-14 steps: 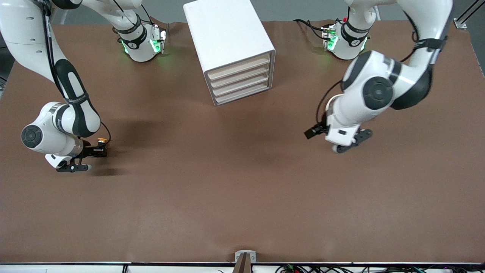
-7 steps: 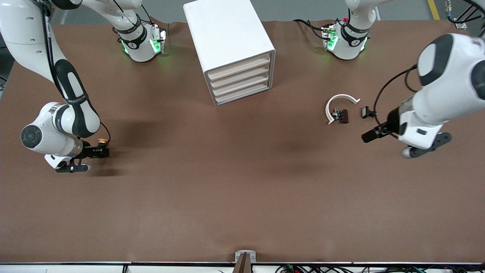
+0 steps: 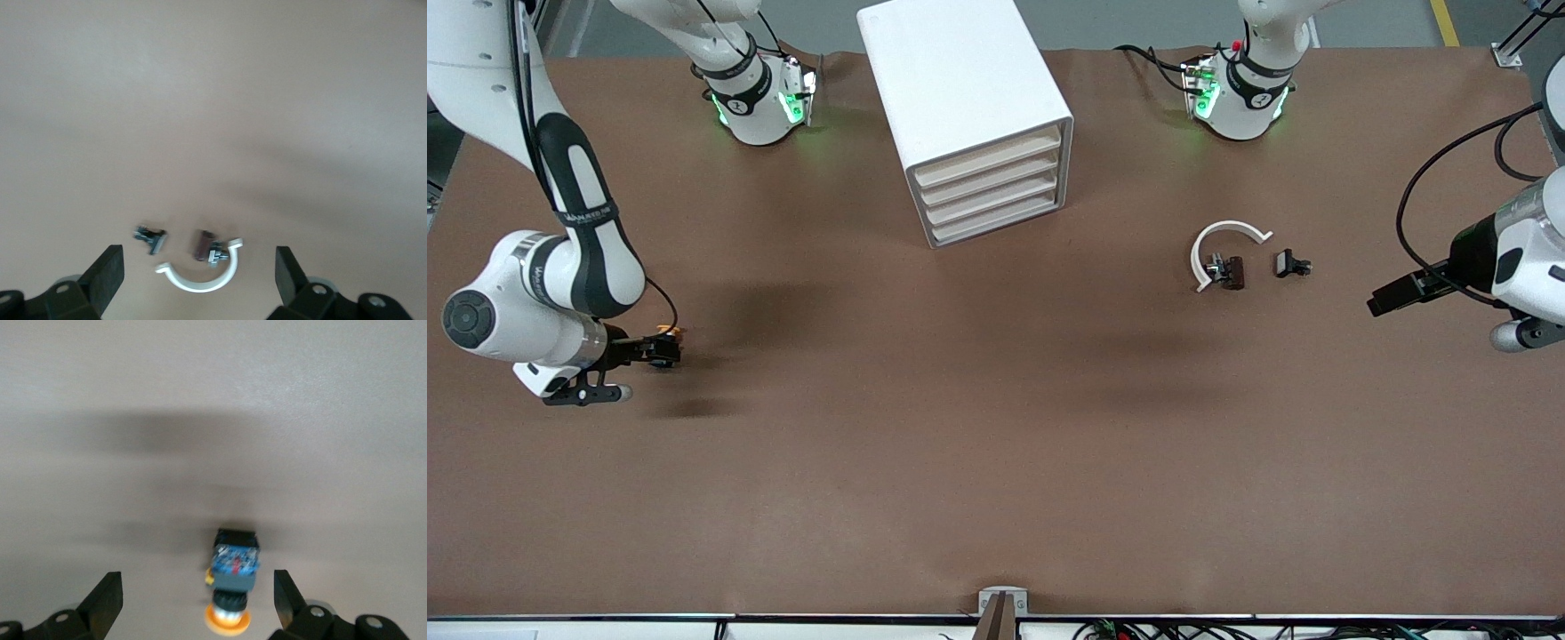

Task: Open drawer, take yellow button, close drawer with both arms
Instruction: 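Set the button beside the orange block while the left gripper returns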

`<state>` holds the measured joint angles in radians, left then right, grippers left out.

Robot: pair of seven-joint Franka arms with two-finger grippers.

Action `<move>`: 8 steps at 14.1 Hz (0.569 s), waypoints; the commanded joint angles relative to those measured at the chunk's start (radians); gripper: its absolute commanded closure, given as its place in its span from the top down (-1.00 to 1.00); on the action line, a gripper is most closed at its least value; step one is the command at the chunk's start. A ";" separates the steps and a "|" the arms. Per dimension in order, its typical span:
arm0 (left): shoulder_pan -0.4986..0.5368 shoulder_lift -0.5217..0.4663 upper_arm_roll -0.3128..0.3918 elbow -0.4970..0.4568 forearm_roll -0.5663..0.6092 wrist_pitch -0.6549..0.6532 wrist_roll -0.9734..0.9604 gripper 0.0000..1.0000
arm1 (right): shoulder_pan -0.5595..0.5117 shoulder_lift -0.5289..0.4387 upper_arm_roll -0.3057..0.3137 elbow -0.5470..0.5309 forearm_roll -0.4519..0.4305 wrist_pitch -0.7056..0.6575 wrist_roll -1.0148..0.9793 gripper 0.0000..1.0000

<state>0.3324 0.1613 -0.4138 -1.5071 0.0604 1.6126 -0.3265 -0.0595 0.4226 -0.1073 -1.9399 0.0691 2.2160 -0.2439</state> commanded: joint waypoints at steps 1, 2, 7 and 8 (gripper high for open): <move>-0.139 -0.086 0.154 -0.063 0.021 -0.023 0.137 1.00 | 0.021 -0.106 0.001 -0.022 0.012 -0.096 0.046 1.00; -0.157 -0.107 0.183 -0.085 0.021 -0.023 0.147 1.00 | 0.023 -0.146 0.003 -0.020 0.012 -0.140 0.054 1.00; -0.254 -0.281 0.291 -0.261 -0.002 -0.001 0.190 1.00 | 0.050 -0.292 0.005 0.056 0.003 -0.379 0.135 1.00; -0.254 -0.307 0.297 -0.283 -0.020 0.004 0.193 1.00 | 0.061 -0.306 0.003 0.084 0.002 -0.416 0.141 1.00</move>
<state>0.0947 -0.0435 -0.1407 -1.6834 0.0592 1.5871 -0.1603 -0.0108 0.1587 -0.1040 -1.8853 0.0710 1.8599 -0.1344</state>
